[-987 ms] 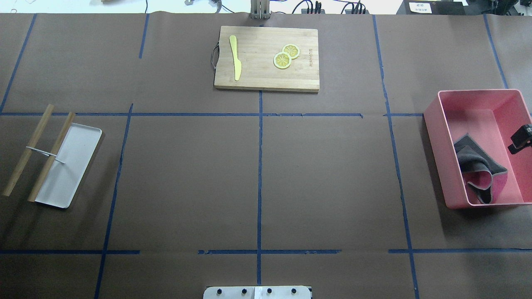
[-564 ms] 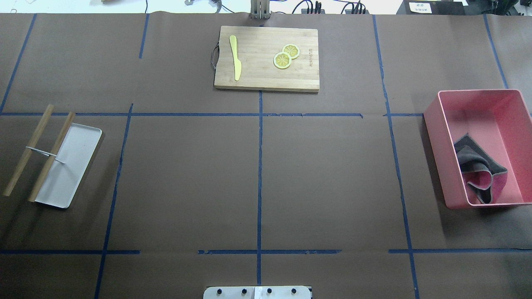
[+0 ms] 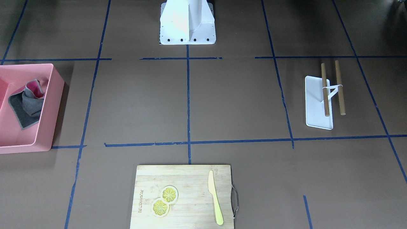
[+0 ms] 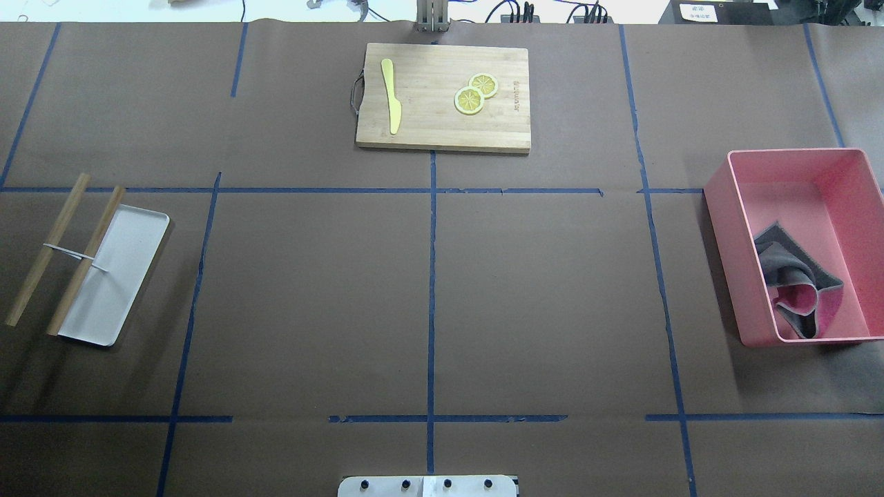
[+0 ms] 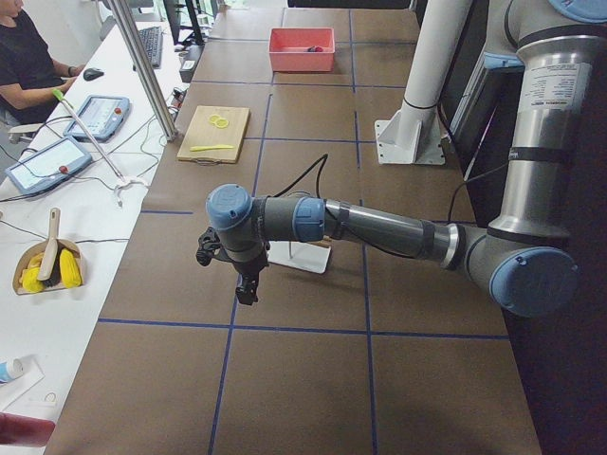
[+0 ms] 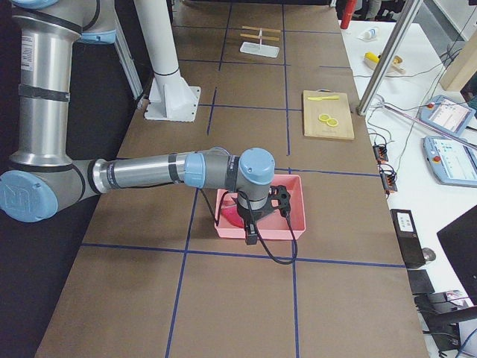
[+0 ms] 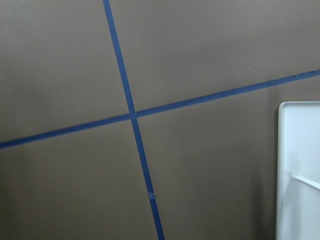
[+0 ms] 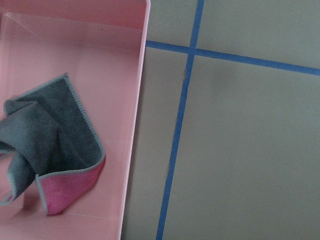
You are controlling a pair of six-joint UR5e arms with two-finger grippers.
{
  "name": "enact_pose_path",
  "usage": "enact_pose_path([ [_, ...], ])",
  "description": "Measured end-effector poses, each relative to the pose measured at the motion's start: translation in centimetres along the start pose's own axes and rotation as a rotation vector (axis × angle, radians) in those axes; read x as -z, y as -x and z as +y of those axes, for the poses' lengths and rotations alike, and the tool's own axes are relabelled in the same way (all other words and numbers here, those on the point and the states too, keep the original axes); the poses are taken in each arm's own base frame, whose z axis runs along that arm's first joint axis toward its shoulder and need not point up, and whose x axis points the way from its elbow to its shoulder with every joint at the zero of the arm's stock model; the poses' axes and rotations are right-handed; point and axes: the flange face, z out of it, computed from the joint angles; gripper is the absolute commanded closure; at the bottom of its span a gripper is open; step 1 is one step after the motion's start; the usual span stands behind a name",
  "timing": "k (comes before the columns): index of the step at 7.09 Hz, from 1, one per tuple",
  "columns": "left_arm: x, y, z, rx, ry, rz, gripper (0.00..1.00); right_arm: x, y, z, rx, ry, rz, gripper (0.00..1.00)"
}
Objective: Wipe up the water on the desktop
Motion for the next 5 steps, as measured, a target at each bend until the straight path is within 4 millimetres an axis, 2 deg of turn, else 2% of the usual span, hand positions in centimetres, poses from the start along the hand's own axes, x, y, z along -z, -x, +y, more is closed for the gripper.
enact_pose_path([
  [2, 0.4, 0.8, 1.5, 0.032, 0.025, 0.006, 0.0, -0.4, -1.1, 0.0, -0.014, 0.007, -0.001, 0.0],
  [5, -0.6, 1.1, 7.4, 0.048, 0.036, -0.004, 0.0, -0.3, -1.1, 0.0, -0.009, 0.003, -0.001, 0.0],
])
